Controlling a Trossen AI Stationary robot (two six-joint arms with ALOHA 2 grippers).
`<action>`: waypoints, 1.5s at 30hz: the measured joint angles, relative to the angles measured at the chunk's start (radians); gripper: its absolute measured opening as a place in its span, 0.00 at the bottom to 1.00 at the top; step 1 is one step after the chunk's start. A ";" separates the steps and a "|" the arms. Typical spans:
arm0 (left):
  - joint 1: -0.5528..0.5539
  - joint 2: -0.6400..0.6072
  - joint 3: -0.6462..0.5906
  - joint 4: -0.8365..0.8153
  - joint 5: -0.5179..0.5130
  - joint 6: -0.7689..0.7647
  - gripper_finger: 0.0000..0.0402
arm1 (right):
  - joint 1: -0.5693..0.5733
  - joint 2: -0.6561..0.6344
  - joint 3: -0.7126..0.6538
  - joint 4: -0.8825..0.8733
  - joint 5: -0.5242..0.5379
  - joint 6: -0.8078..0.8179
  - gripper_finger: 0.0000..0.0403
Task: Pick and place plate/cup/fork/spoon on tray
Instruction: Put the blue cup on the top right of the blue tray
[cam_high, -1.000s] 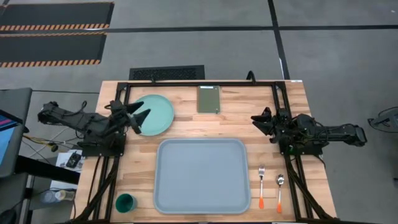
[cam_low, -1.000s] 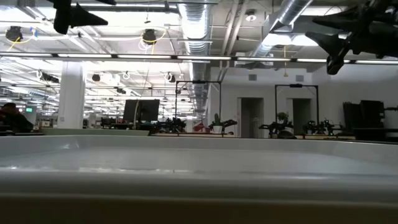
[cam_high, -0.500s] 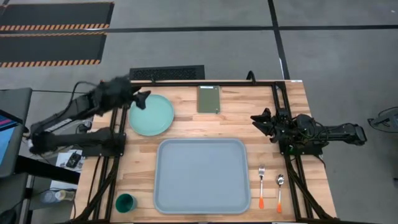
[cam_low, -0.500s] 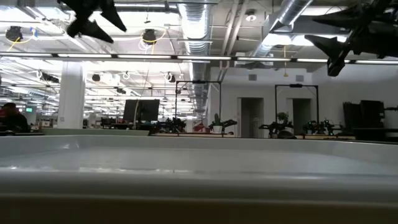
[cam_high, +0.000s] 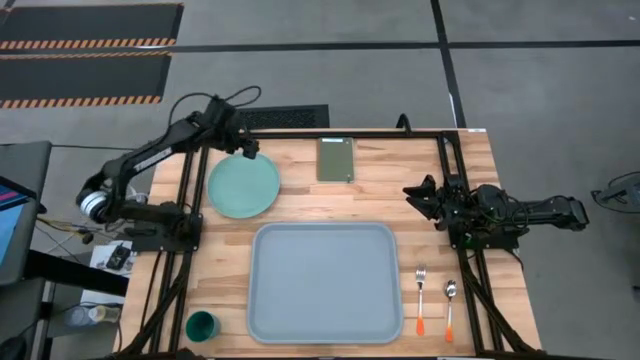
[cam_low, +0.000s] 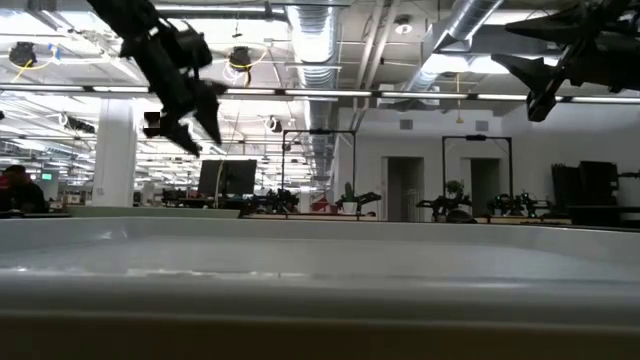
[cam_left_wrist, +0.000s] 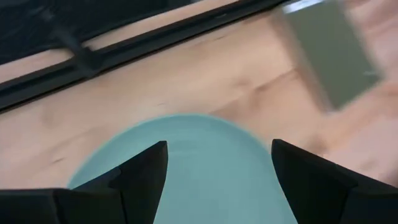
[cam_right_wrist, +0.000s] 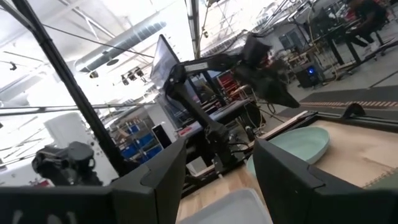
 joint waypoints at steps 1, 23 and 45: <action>0.003 0.019 0.000 -0.001 -0.019 0.002 0.68 | 0.003 0.000 0.000 0.000 0.000 -0.001 0.53; -0.288 -0.214 -0.134 -0.448 -0.083 -0.214 0.68 | 0.063 0.000 0.000 -0.105 0.000 0.001 0.53; -1.405 -0.271 -0.180 0.095 0.110 -1.114 0.68 | 0.063 0.000 0.000 -0.143 -0.003 0.032 0.53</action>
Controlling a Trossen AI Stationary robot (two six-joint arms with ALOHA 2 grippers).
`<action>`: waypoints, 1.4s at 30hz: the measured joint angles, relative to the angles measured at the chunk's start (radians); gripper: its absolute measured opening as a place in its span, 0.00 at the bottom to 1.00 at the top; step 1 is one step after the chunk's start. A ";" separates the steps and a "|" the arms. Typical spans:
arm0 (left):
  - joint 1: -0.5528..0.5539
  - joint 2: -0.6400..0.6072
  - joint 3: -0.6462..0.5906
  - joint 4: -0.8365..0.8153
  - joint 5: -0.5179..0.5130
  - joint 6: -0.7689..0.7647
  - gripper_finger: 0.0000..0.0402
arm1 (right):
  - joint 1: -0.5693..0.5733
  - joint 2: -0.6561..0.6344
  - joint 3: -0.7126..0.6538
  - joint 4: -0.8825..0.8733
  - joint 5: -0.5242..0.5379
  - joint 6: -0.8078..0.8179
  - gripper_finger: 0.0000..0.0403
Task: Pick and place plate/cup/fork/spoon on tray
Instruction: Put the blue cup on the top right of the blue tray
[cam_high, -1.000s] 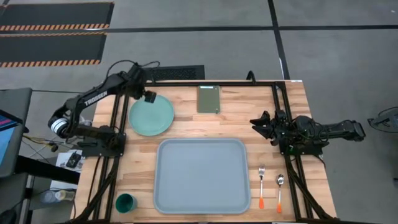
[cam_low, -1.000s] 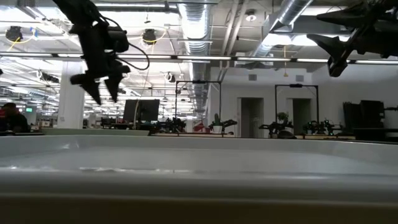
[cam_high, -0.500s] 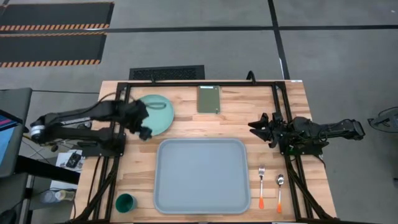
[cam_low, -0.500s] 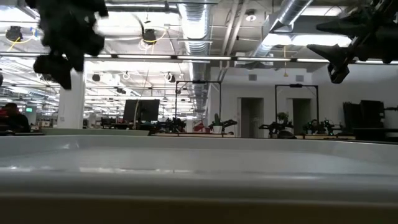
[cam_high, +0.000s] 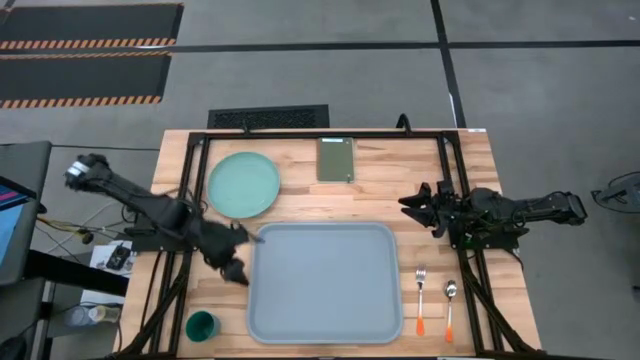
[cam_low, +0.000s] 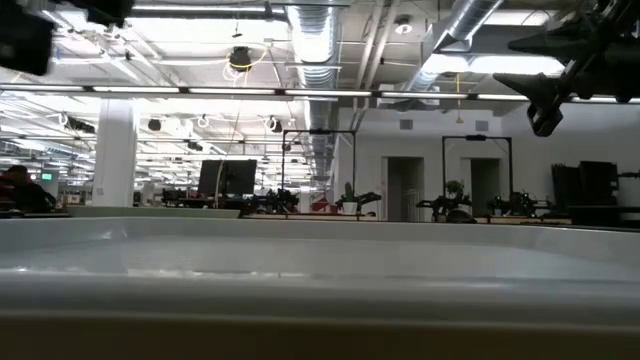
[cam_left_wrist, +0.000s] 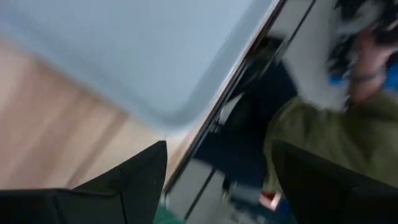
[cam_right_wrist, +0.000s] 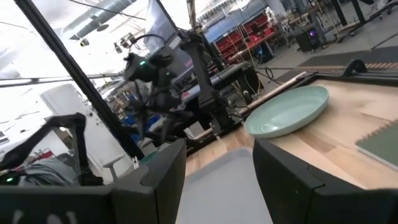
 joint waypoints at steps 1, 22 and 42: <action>-0.032 0.023 0.000 0.001 0.008 -0.024 0.68 | 0.000 0.000 0.000 -0.008 0.000 0.000 0.53; -0.374 0.164 0.281 -0.309 -0.258 -0.179 0.68 | -0.001 0.000 0.000 -0.038 0.001 -0.016 0.53; -0.503 0.377 0.302 -0.548 -0.150 -0.133 0.68 | -0.001 0.000 0.000 -0.083 0.008 -0.035 0.53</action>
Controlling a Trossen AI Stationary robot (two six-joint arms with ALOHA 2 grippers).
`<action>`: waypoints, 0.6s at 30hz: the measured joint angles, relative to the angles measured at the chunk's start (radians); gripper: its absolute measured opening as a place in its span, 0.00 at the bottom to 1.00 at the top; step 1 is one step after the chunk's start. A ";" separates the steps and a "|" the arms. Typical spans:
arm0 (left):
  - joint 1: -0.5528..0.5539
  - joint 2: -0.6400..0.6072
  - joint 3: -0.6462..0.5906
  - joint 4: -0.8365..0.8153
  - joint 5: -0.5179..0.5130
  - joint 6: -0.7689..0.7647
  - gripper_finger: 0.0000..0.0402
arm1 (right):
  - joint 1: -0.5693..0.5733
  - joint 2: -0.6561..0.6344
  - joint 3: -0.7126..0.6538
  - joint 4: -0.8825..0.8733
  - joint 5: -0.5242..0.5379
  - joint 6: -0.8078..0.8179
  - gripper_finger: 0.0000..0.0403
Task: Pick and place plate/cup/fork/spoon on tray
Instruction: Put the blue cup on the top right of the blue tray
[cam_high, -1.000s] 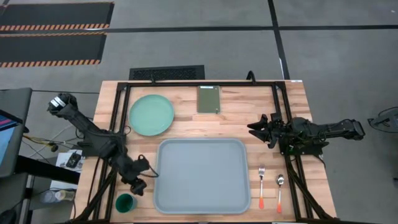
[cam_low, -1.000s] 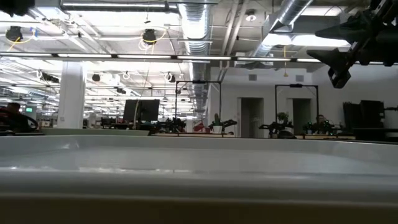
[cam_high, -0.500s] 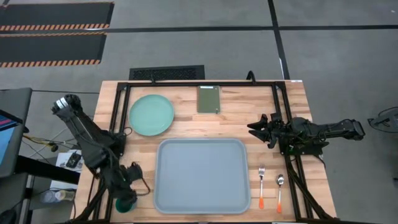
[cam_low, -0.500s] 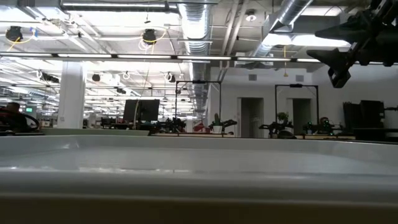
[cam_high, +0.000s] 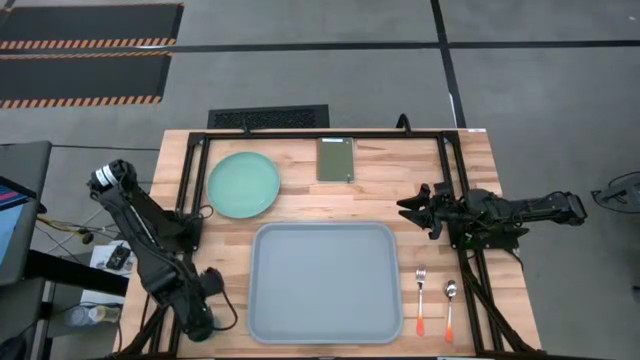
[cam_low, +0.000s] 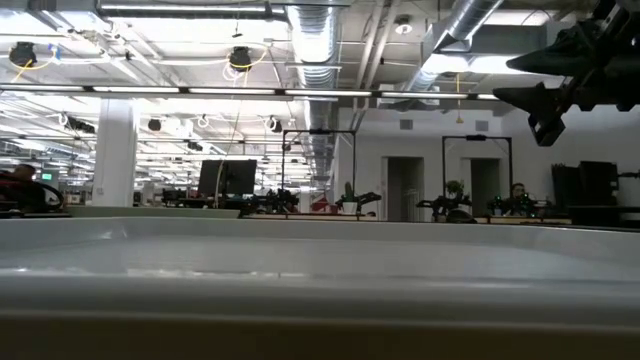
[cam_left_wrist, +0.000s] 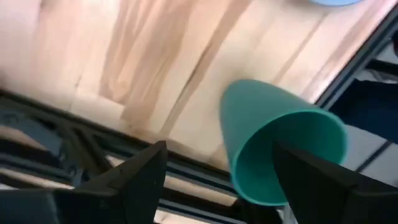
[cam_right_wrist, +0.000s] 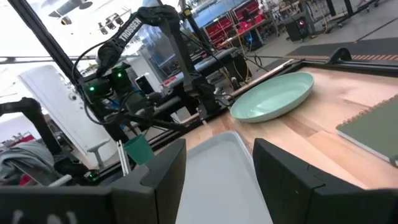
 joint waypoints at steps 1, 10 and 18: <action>-0.004 -0.001 0.000 -0.004 -0.006 -0.007 0.68 | 0.000 0.000 0.000 -0.002 0.000 0.000 0.53; -0.031 0.000 0.000 0.060 -0.030 0.023 0.68 | 0.000 0.000 0.000 -0.015 0.000 0.000 0.53; -0.038 0.046 -0.001 0.052 -0.010 0.082 0.68 | 0.000 0.000 0.000 -0.015 0.000 0.000 0.53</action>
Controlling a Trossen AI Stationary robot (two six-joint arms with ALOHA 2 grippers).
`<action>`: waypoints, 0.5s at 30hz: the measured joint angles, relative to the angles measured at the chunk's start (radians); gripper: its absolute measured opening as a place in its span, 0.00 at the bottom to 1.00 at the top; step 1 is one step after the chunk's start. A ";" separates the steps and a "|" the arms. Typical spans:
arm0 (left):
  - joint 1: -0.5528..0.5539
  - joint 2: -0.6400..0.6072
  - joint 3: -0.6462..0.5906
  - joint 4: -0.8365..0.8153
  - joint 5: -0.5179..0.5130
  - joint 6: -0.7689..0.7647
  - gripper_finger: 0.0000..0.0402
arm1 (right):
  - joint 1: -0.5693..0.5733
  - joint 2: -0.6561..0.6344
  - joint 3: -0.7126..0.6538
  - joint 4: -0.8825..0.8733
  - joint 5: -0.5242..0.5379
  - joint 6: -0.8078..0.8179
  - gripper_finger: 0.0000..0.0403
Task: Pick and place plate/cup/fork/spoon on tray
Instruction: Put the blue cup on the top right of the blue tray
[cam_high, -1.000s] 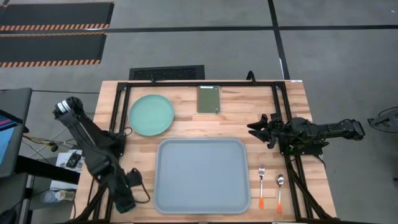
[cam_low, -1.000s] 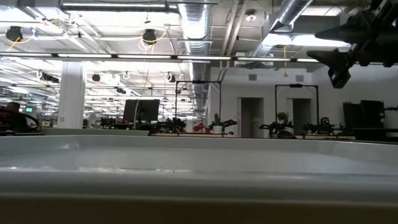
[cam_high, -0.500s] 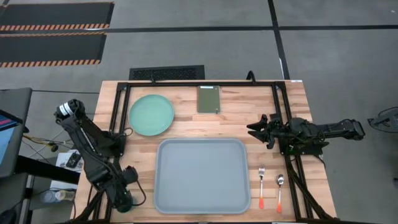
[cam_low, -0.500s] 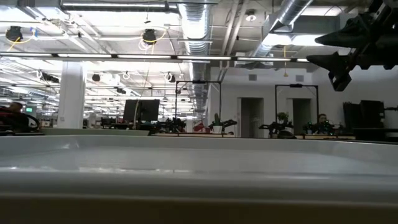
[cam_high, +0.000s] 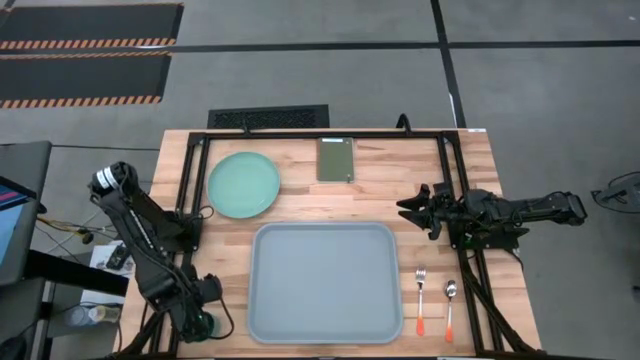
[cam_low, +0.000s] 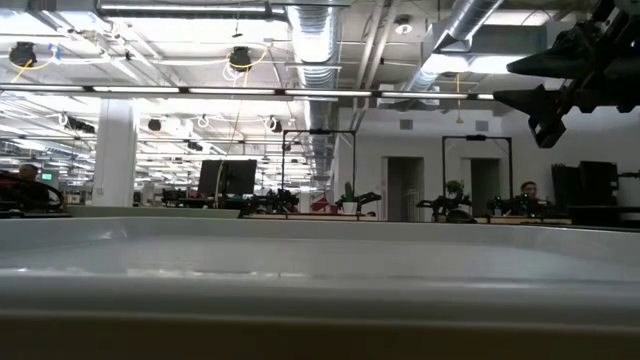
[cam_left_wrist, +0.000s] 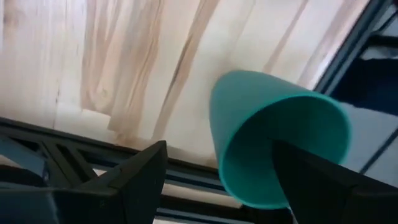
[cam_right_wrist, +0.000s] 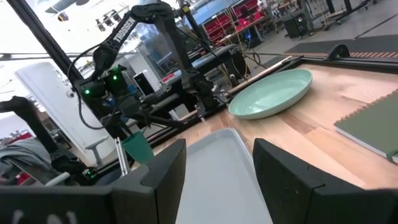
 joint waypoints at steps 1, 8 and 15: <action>0.000 0.012 0.000 -0.001 -0.001 0.014 0.68 | 0.000 0.000 0.000 0.000 0.000 0.000 0.53; 0.000 0.051 -0.001 -0.034 0.015 0.058 0.67 | 0.000 0.000 0.000 0.000 0.000 0.000 0.53; -0.001 0.052 -0.001 -0.035 0.012 0.060 0.41 | 0.000 0.000 0.000 -0.003 -0.002 0.000 0.53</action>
